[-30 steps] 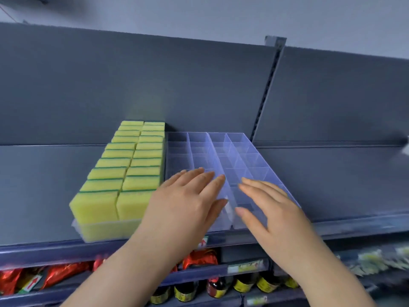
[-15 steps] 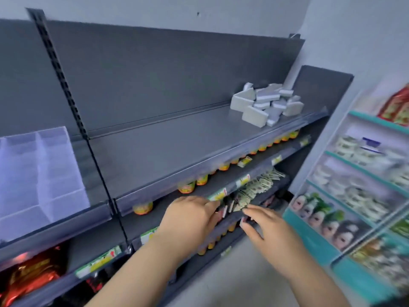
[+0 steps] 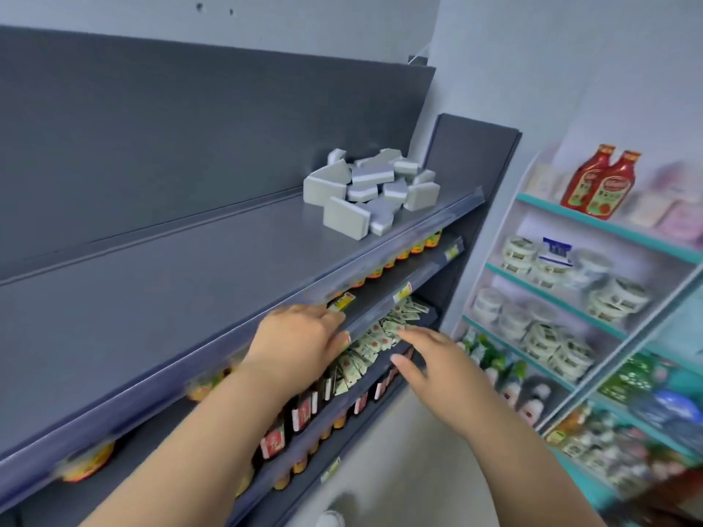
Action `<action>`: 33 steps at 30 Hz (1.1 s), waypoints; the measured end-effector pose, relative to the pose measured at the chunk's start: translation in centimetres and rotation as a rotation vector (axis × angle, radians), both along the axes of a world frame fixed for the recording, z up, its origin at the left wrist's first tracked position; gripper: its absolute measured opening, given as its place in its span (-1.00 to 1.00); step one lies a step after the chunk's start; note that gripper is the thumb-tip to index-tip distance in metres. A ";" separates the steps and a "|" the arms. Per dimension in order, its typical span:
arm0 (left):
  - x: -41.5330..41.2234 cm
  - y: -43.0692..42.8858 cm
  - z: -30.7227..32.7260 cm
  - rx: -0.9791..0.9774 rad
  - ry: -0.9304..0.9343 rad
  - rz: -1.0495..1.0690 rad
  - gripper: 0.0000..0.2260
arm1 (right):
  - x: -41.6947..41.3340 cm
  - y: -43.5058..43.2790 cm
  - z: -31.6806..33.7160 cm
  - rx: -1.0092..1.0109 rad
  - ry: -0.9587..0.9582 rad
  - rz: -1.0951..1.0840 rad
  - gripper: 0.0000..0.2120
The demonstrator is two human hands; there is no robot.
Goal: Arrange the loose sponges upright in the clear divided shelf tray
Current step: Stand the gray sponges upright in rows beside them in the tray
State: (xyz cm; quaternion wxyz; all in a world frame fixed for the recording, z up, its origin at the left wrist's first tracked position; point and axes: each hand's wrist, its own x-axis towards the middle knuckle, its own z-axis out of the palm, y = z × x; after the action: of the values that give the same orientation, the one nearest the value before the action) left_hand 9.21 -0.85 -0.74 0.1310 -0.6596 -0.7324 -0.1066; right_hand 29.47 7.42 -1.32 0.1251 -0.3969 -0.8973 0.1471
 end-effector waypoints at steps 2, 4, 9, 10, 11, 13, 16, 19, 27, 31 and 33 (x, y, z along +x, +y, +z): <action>-1.8 4.0 0.5 -0.007 0.021 0.012 -0.66 | -1.6 3.9 1.0 0.027 -0.007 0.010 -0.57; -3.8 8.2 1.0 0.033 0.032 -0.008 -0.71 | -3.3 7.7 2.0 0.049 -0.006 0.012 -0.60; -7.9 17.9 2.7 0.022 0.075 0.008 -0.71 | -6.2 16.3 3.7 0.051 -0.008 0.021 -0.64; -8.3 19.6 2.9 0.011 0.075 0.003 -0.70 | -6.6 17.8 3.8 0.049 -0.005 0.016 -0.65; -8.5 21.2 3.0 -0.007 0.082 -0.001 -0.69 | -6.8 19.2 3.7 0.047 0.001 0.007 -0.65; -8.6 23.7 2.7 -0.053 0.111 0.008 -0.64 | -7.2 21.6 3.3 0.040 0.025 -0.006 -0.66; -8.3 26.2 2.0 -0.180 0.113 0.065 -0.53 | -8.3 24.5 2.4 -0.004 0.078 0.014 -0.66; -8.1 27.8 0.7 -0.182 0.123 0.129 -0.49 | -10.3 27.6 2.0 0.003 0.139 0.082 -0.66; -8.5 30.7 -0.8 0.120 0.016 0.365 -0.44 | -15.4 34.4 0.6 0.028 0.075 0.375 -0.60; -7.9 31.2 -1.5 0.165 -0.044 0.554 -0.54 | -16.5 35.7 -0.2 -0.005 0.094 0.465 -0.52; -7.5 31.4 -1.6 0.192 -0.082 0.622 -0.60 | -17.0 36.3 -0.3 0.021 0.095 0.493 -0.50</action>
State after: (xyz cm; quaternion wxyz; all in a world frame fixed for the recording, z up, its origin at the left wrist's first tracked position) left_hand 1.76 30.58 -2.38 0.1892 -0.3839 -0.8901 -0.1566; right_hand 12.43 43.74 -1.64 0.1315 -0.1574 -0.9616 0.1821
